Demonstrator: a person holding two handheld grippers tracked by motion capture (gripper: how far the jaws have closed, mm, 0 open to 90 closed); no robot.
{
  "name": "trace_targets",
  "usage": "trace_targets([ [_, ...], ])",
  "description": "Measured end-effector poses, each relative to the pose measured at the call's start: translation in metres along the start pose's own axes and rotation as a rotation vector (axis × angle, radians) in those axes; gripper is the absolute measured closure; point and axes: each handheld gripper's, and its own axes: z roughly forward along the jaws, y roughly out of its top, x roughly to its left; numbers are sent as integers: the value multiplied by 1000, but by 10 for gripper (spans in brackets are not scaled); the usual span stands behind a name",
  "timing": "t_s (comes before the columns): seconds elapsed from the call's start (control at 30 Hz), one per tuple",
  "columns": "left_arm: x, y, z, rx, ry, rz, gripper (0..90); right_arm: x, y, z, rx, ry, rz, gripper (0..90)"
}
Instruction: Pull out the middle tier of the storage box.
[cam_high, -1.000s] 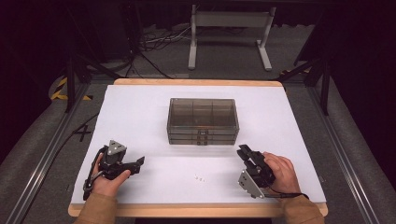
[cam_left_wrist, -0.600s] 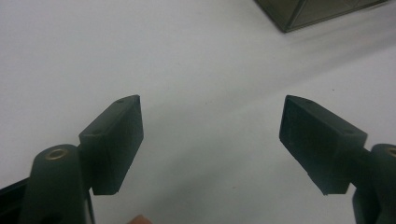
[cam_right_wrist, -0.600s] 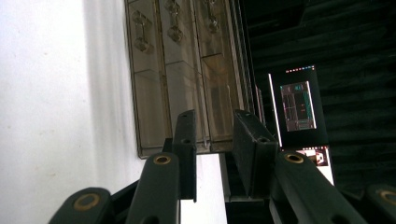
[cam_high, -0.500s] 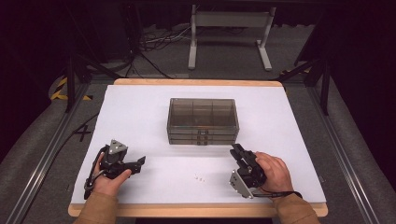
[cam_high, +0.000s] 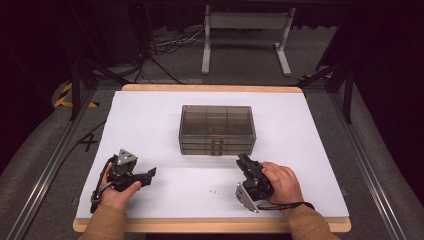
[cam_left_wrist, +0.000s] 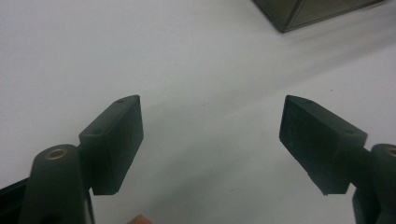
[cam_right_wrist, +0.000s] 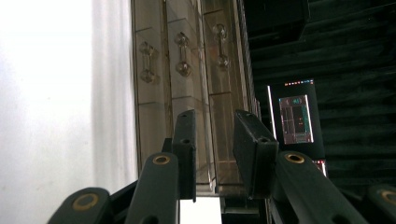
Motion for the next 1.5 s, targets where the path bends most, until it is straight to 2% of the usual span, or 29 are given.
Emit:
trace_targets([
  [0.13,0,0,0,0,-3,3,223,-1,4,4,10,-14,5,703],
  [0.67,-2,0,2,4,-4,12,223,4,20,22,20,-7,5,698],
  [1.5,-4,0,4,15,-6,17,222,17,25,52,32,-6,-27,711],
])
